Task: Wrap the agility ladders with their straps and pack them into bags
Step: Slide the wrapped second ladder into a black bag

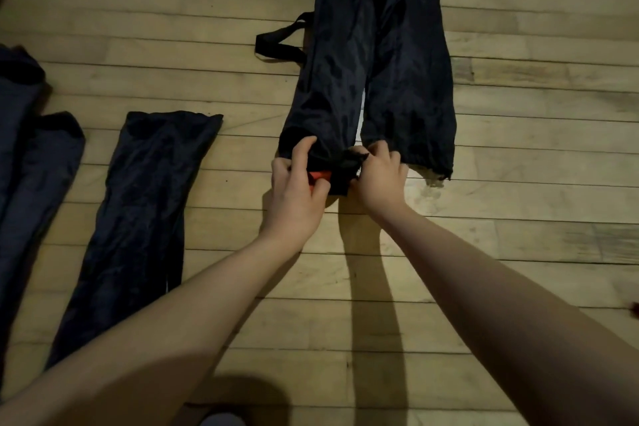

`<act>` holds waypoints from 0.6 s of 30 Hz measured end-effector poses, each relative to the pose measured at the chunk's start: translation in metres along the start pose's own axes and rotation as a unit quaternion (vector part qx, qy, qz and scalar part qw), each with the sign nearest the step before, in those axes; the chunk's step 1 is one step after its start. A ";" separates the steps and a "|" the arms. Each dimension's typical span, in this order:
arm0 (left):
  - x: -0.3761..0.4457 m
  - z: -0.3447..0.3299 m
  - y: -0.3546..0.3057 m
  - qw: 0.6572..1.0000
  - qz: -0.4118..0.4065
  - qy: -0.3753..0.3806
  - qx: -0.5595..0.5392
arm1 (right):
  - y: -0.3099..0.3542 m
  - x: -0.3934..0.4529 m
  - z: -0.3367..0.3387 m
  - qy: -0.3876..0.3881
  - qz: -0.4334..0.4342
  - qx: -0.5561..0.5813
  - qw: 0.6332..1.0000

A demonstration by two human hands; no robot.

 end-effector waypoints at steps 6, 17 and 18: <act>0.007 0.002 0.017 0.996 -0.040 0.034 0.078 | -0.006 0.004 -0.001 -0.072 0.122 -0.026 0.990; 0.001 -0.002 0.000 0.999 -0.015 -0.007 0.030 | 0.010 -0.018 0.022 -0.030 0.157 0.185 0.970; 0.002 -0.002 -0.004 1.000 -0.011 -0.008 0.027 | 0.011 -0.017 0.029 -0.026 0.158 0.188 0.969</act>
Point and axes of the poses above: each hand's wrist, its own x-axis towards the middle knuckle, its own z-axis out of the back of the hand, y = z × x, the point moved 3 cm from there along x, towards the middle knuckle, and after that the axes turned 11 degrees about -y, right-handed, at the moved point
